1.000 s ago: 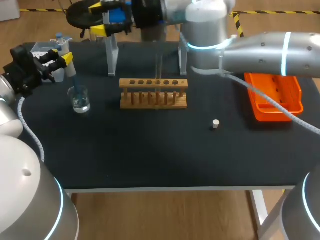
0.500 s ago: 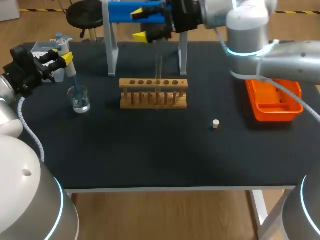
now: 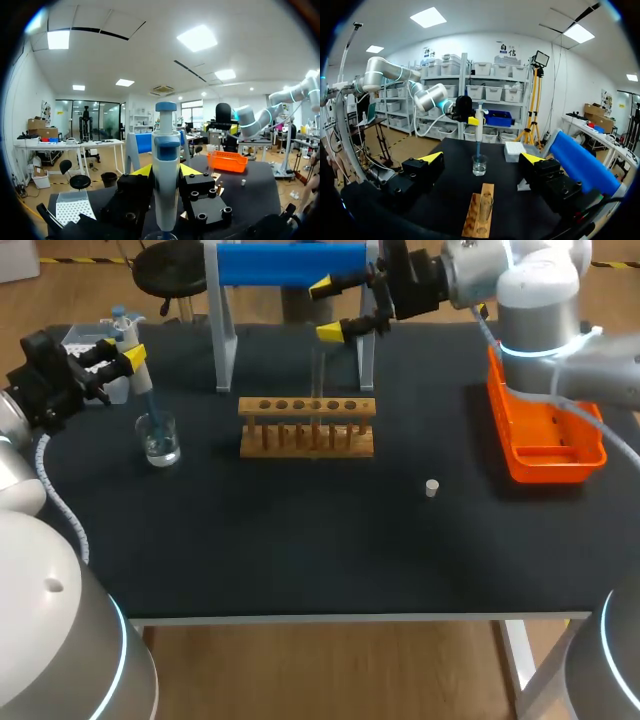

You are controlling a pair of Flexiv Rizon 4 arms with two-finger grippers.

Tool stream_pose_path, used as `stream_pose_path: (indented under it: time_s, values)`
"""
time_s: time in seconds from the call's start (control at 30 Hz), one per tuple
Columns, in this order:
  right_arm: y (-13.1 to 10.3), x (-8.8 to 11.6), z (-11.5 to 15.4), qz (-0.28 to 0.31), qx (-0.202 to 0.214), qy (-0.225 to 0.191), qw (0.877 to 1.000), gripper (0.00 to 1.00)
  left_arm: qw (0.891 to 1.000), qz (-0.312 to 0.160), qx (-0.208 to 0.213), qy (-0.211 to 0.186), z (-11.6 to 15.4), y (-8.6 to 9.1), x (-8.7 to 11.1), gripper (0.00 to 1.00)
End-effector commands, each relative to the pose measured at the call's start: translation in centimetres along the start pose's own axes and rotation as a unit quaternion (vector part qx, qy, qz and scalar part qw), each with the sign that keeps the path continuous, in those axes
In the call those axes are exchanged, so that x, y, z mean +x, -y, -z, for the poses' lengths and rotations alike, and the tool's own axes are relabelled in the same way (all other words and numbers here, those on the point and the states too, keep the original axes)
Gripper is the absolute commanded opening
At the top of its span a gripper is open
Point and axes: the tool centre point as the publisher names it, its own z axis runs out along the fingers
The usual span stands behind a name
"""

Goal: Invert the test tube, pick up the pipette, mount the tip to pipette, aspirate from beaker and dispense into the tube, eject the tip, return the pipette, and cap with the stopper.

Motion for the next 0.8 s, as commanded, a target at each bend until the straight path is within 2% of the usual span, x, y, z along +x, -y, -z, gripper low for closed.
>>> stream_pose_path:
  time_s: [0.03,0.57,0.8]
  values:
    - [1.8,-0.5,-0.1,0.001,-0.005,-0.007,1.000,1.00,1.000,0.000,0.000,0.001,0.0,0.0,0.1,0.00]
    - [6.3,-0.4,-1.2,-0.012,0.005,-0.014,1.000,1.00,1.000,0.000,0.000,0.001,0.0,0.0,0.1,0.00]
    - [8.0,0.1,-1.9,-0.017,0.024,-0.015,0.999,1.00,1.000,0.000,0.000,0.001,0.0,0.0,0.1,0.00]
